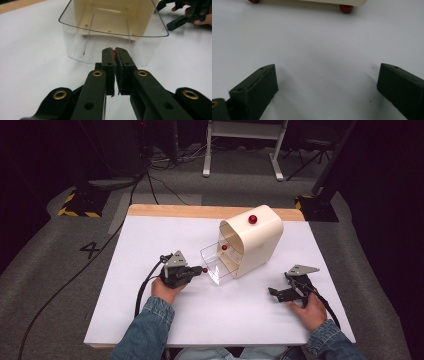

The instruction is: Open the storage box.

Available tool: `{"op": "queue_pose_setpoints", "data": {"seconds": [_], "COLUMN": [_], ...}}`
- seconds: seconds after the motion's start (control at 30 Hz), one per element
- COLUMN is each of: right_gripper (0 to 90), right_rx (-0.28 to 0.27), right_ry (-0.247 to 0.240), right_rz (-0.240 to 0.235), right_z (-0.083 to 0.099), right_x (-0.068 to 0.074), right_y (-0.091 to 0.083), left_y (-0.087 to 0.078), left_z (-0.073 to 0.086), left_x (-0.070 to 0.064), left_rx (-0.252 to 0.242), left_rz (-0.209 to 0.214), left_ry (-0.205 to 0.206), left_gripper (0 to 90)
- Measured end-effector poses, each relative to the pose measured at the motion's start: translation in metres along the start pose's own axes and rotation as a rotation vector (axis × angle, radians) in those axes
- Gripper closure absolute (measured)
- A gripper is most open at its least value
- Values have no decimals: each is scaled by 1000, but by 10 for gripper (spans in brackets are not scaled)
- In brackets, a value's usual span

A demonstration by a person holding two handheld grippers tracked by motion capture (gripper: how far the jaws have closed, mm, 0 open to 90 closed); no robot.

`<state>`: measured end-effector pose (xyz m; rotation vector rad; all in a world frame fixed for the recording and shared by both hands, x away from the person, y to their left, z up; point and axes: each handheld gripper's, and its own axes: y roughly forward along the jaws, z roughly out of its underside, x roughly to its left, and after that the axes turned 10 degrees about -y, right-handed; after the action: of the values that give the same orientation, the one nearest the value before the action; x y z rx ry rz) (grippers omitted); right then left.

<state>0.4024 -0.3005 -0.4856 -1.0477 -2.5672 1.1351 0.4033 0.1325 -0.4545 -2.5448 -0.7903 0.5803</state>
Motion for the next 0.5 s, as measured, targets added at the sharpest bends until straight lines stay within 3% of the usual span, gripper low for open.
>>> {"op": "queue_pose_setpoints", "data": {"seconds": [0.1, 0.13, 0.27, 0.5], "right_gripper": [32, 32, 32, 32], "right_rx": [0, 0, 0, 0], "right_ry": [0, 0, 0, 0], "right_rz": [0, 0, 0, 0], "right_z": [0, 0, 0, 0], "right_x": [0, 0, 0, 0], "right_y": [0, 0, 0, 0], "left_y": [0, 2, 6, 5], "left_z": [0, -1, 0, -2], "left_x": [-1, -2, -10, -8], "left_rx": [-7, 3, 37, 22], "left_rz": [4, -8, -33, -62], "left_ry": [6, 32, 47, 37], "left_gripper": [834, 825, 806, 576]}}
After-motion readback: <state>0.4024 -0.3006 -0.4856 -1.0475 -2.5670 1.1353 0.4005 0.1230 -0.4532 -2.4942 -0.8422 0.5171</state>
